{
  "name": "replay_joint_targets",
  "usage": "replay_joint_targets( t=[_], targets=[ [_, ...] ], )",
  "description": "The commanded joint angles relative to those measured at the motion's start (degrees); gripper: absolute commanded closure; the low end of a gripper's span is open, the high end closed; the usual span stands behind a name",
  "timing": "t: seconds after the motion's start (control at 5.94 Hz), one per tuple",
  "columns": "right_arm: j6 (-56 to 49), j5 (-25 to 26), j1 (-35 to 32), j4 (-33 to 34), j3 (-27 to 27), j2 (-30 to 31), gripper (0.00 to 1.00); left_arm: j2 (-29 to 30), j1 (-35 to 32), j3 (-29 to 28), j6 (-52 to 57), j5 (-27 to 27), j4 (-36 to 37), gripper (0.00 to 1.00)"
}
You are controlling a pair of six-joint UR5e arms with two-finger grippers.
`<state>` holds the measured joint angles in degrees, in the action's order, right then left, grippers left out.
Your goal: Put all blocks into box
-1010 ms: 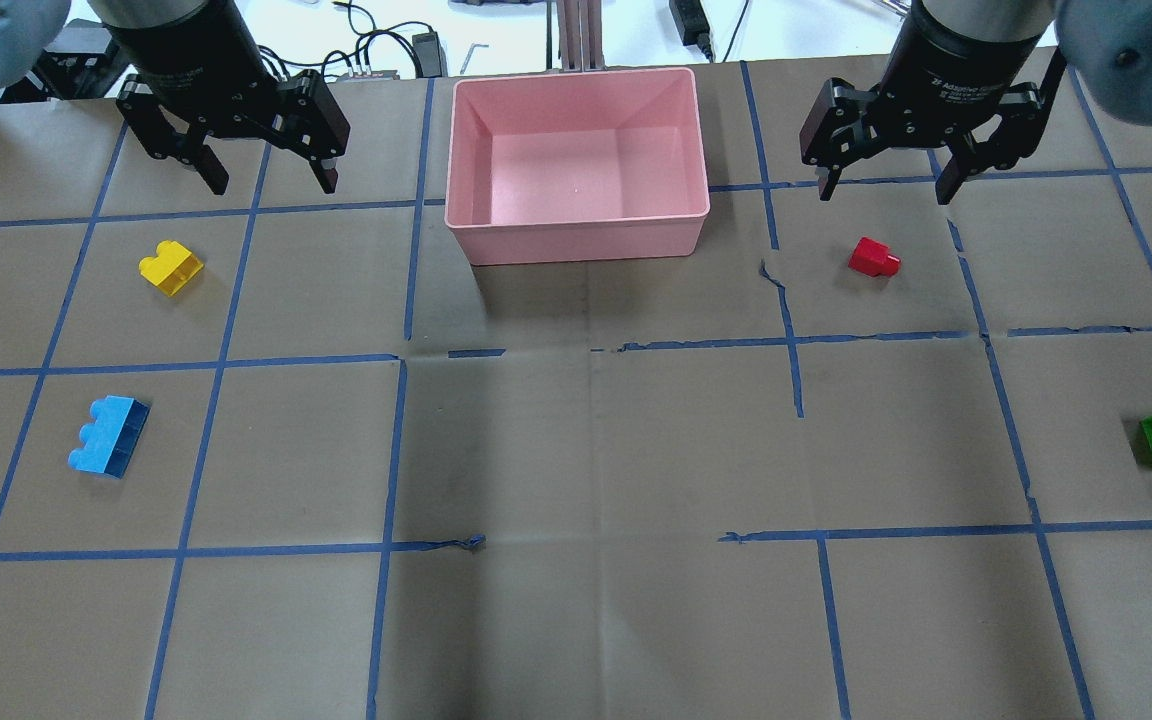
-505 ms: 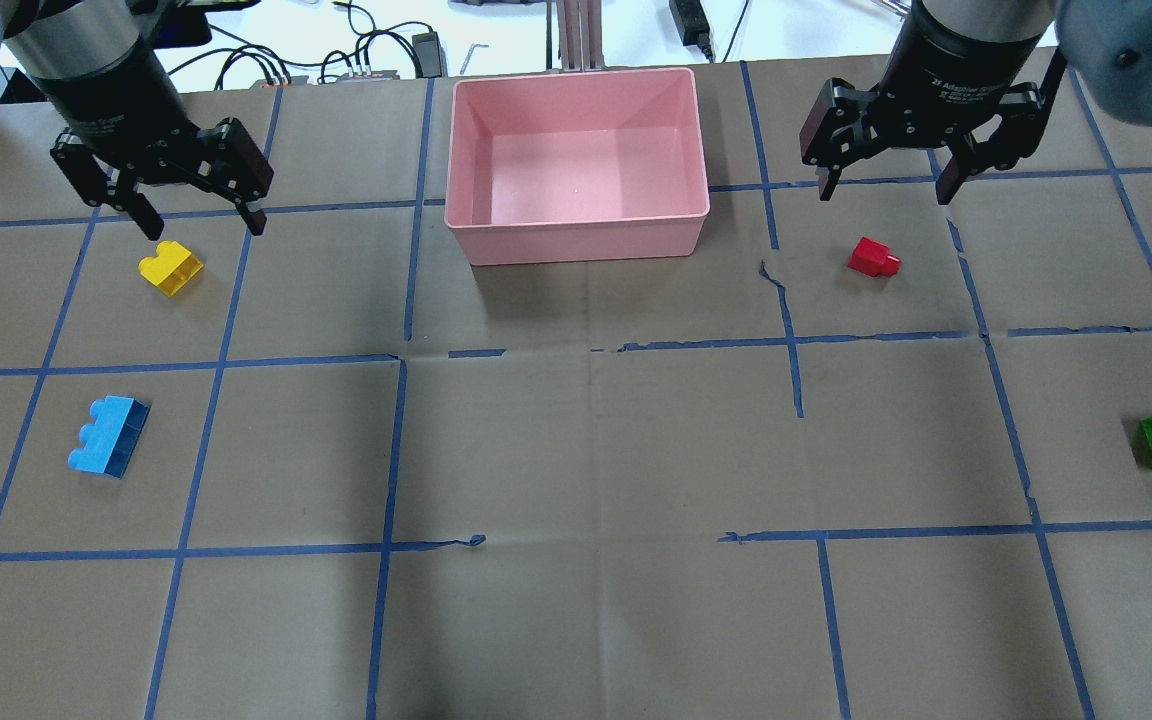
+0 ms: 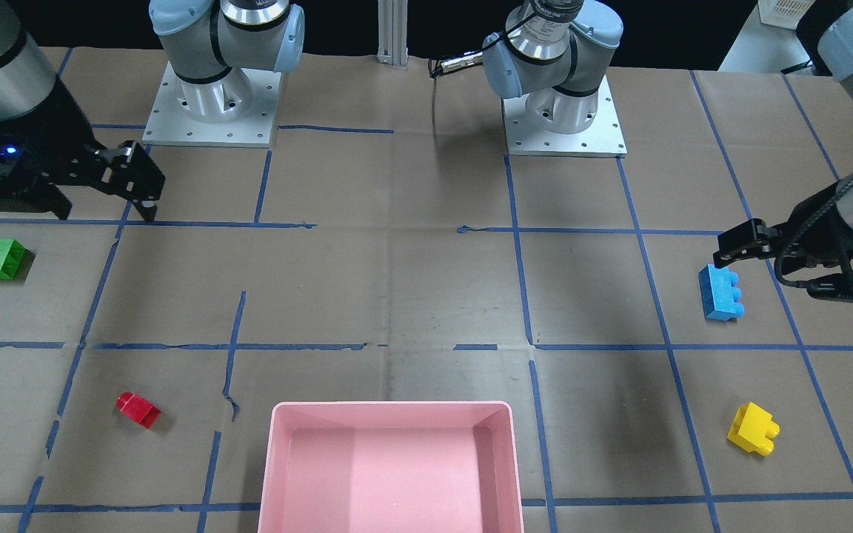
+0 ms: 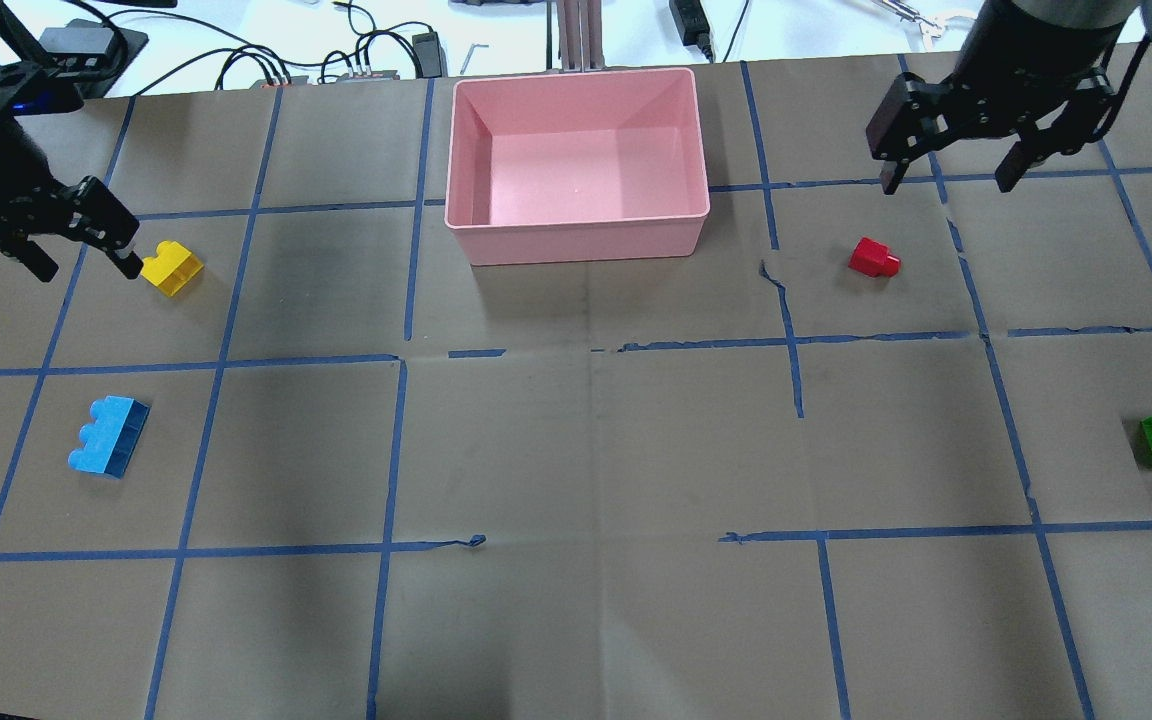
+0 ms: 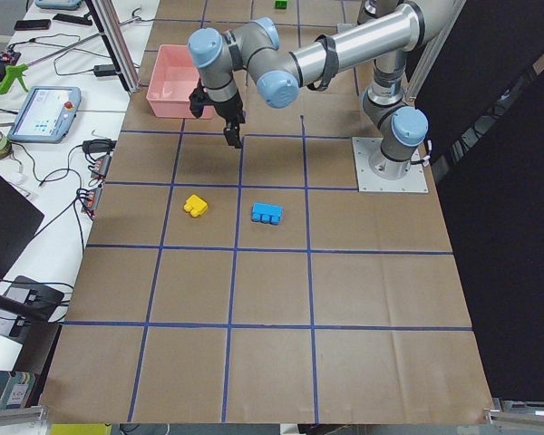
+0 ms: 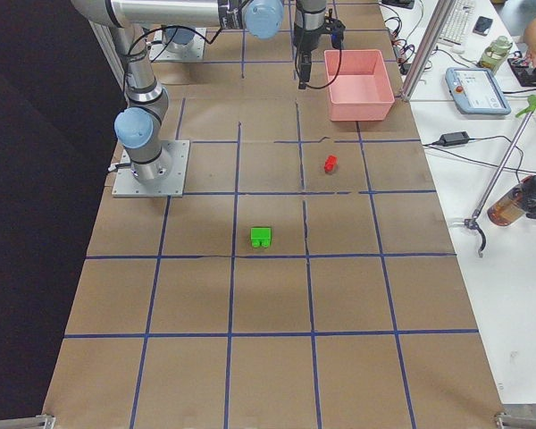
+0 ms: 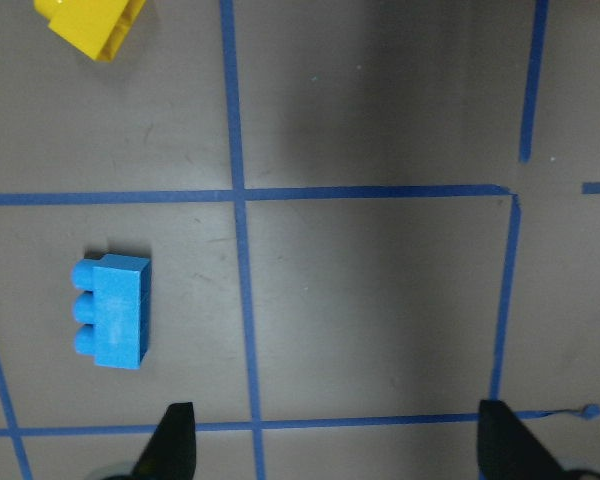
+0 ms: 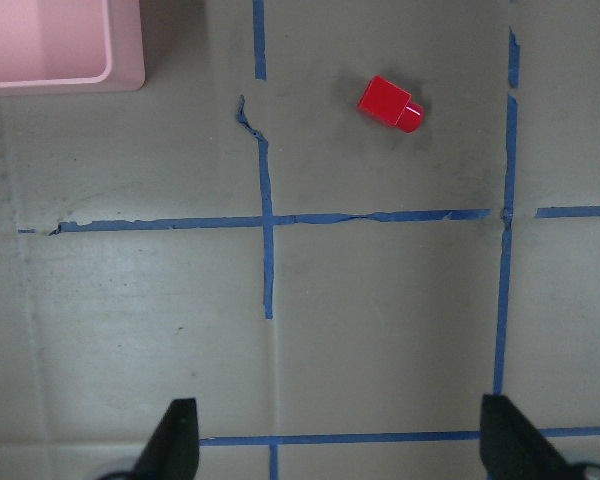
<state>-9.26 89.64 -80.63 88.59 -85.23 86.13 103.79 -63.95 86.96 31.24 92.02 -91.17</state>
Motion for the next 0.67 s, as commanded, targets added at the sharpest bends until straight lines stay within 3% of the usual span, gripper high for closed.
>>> replay_joint_targets(
  t=[0.0,0.34,0.5],
  targets=[
    [-15.5,-0.1,13.1,0.1,-0.1,0.0,0.0,3.6,6.4,7.2,9.9,1.8,11.7,0.02],
    [-30.8,-0.1,27.8,0.1,-0.1,0.0,0.0,7.9,7.2,11.2,17.1,1.9,22.0,0.02],
    [-39.0,-0.2,34.2,0.0,-0.1,0.0,0.0,10.8,7.3,13.4,18.4,2.2,22.3,0.02]
  ],
)
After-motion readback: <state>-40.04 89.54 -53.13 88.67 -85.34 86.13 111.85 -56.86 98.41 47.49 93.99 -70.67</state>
